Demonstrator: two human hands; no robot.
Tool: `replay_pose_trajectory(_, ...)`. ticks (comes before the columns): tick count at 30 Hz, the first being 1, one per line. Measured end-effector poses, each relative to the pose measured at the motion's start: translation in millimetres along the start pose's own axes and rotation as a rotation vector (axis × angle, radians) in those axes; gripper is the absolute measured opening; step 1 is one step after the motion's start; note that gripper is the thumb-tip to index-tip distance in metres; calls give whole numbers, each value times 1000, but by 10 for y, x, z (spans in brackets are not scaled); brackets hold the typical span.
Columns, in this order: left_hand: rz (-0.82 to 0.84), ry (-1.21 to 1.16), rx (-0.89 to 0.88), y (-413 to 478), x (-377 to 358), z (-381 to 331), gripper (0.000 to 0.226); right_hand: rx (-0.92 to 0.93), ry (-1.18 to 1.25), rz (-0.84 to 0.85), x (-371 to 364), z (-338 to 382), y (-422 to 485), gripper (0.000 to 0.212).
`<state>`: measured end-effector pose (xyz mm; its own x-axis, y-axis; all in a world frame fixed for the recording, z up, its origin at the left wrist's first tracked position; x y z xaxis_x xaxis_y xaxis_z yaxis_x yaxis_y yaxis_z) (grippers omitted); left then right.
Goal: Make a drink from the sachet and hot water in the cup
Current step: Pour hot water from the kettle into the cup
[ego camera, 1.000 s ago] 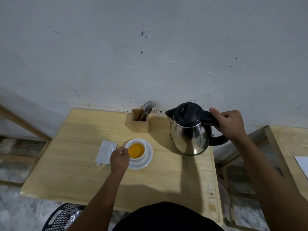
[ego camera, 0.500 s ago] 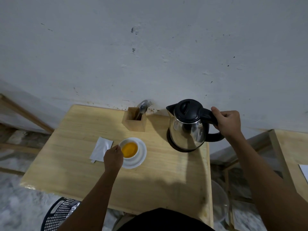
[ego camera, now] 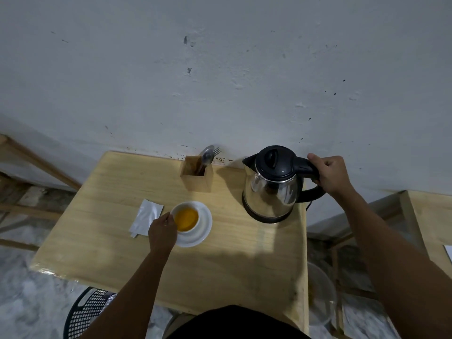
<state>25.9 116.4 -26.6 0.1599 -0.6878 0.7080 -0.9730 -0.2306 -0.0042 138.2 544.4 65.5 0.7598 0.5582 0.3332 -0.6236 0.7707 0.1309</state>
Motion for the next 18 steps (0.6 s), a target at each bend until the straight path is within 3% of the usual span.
replay_pose_trajectory(6,50,-11,153,12,-33,60,32,32,-280,-204,65,10,-96,60)
replay_pose_trajectory(12,89,8,36,49,-35,78,29,29,-298,-413,-1,145,-469,35)
replay_pose_trajectory(15,128,31,25,95,-19,88,22,175,-320,-493,-109,383,-675,29)
replay_pose_trajectory(18,151,-10,73,113,54,55,9,442,-345,-559,-334,749,-943,21)
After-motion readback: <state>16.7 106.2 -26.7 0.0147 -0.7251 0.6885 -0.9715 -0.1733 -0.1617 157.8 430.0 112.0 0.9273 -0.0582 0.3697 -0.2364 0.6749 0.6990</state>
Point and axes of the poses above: each hand's wrist, its own y-axis towards the middle knuckle, its own x-axis out of the back of the hand, z = x × y, the point moved 6 cm from there along y, towards the middle knuckle, and after that the axes turned 14 degrees about -z, right-handed, at the moved point
